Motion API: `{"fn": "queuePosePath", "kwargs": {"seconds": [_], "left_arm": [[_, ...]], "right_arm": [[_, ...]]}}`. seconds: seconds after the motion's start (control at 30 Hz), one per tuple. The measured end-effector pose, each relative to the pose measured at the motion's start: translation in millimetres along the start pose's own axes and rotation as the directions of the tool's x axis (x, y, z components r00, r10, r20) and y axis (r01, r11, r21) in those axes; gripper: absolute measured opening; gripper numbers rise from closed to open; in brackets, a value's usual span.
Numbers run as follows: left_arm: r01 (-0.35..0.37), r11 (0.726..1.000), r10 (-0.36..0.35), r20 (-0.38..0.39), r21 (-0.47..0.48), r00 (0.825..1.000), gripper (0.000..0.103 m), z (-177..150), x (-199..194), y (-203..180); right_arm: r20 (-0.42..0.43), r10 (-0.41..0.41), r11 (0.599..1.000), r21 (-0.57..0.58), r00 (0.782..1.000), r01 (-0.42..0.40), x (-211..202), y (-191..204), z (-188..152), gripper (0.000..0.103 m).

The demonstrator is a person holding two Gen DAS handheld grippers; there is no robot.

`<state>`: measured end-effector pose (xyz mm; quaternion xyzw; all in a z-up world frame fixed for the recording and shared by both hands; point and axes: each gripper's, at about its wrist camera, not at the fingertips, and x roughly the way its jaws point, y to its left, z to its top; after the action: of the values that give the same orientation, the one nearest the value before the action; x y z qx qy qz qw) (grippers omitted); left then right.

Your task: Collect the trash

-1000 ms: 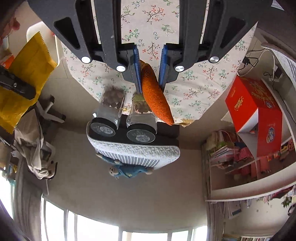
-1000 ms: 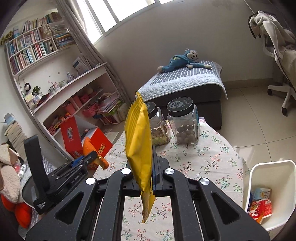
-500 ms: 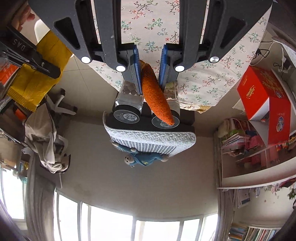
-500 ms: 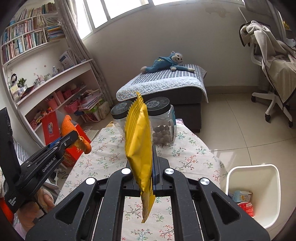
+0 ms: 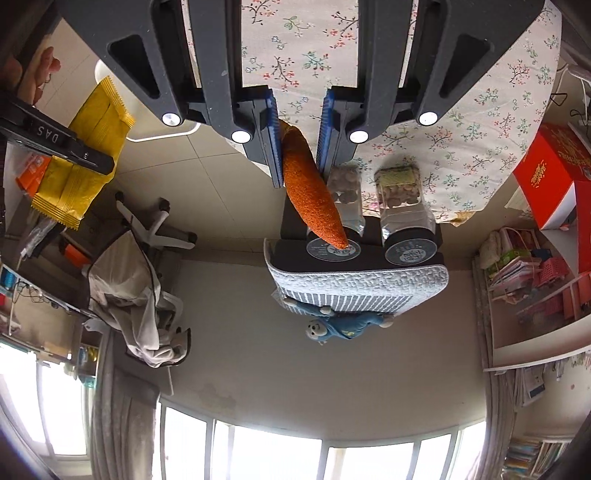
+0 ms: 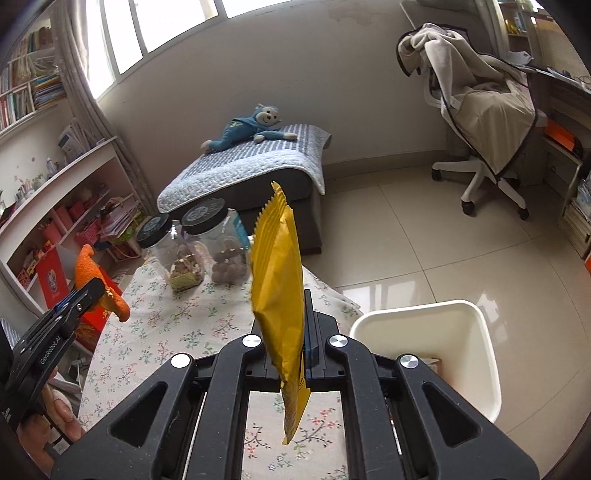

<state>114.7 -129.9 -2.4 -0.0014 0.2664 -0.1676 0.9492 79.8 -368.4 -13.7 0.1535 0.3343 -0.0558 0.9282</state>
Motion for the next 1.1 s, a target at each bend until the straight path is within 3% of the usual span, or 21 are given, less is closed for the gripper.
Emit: {"fn": "queuePosePath", "kwargs": {"seconds": [0.07, 0.13, 0.17, 0.27, 0.37, 0.5, 0.57, 0.6, 0.63, 0.67, 0.83, 0.87, 1.0, 1.1], "left_arm": [[0.024, 1.000, -0.024, -0.005, 0.011, 1.000, 0.018, -2, 2, -13], [0.051, 0.998, -0.051, -0.012, 0.020, 0.999, 0.018, -4, 5, -27], [0.066, 0.998, -0.066, -0.016, 0.023, 0.998, 0.018, -4, 7, -33], [0.122, 0.992, -0.121, -0.036, 0.025, 0.992, 0.018, -5, 13, -56], [0.180, 0.983, -0.178, -0.057, 0.032, 0.982, 0.018, -8, 19, -82], [0.261, 0.965, -0.257, -0.095, 0.037, 0.962, 0.019, -13, 30, -117], [0.331, 0.943, -0.326, -0.126, 0.026, 0.937, 0.022, -17, 38, -133], [0.348, 0.937, -0.342, -0.143, 0.021, 0.929, 0.029, -20, 41, -140], [0.345, 0.938, -0.339, -0.153, 0.021, 0.928, 0.038, -23, 44, -145], [0.342, 0.939, -0.335, -0.150, 0.021, 0.930, 0.057, -26, 45, -148], [0.290, 0.955, -0.281, -0.132, 0.054, 0.951, 0.069, -26, 40, -147], [0.271, 0.961, -0.263, -0.114, 0.061, 0.958, 0.075, -24, 35, -143], [0.147, 0.983, -0.148, 0.005, 0.113, 0.989, 0.092, -14, 10, -124], [0.058, 0.991, -0.068, 0.085, 0.118, 0.994, 0.096, -4, -7, -104]], "right_arm": [[-0.011, -0.027, 0.999, 0.029, 1.000, 0.027, -1, -18, 0, 0.011], [-0.009, -0.058, 0.997, 0.054, 0.998, 0.058, -5, -34, -1, 0.030], [0.004, -0.079, 0.995, 0.068, 0.997, 0.079, -9, -41, -2, 0.050], [0.034, -0.118, 0.988, 0.108, 0.992, 0.114, -19, -61, -2, 0.058], [0.073, -0.189, 0.970, 0.168, 0.979, 0.175, -33, -84, -2, 0.079], [0.128, -0.274, 0.943, 0.228, 0.953, 0.240, -54, -111, -2, 0.094], [0.138, -0.303, 0.932, 0.251, 0.943, 0.262, -61, -122, -2, 0.095], [0.142, -0.311, 0.928, 0.258, 0.940, 0.268, -64, -127, -2, 0.095], [0.146, -0.318, 0.925, 0.264, 0.937, 0.273, -67, -130, -3, 0.095], [0.151, -0.325, 0.922, 0.269, 0.934, 0.277, -70, -133, -4, 0.096], [0.209, -0.380, 0.911, 0.254, 0.901, 0.326, -83, -122, -3, 0.096], [0.228, -0.393, 0.909, 0.244, 0.891, 0.339, -86, -115, -3, 0.096], [0.316, -0.422, 0.905, 0.200, 0.850, 0.375, -95, -79, -3, 0.096], [0.378, -0.433, 0.901, 0.165, 0.819, 0.400, -99, -48, -6, 0.096]]}}
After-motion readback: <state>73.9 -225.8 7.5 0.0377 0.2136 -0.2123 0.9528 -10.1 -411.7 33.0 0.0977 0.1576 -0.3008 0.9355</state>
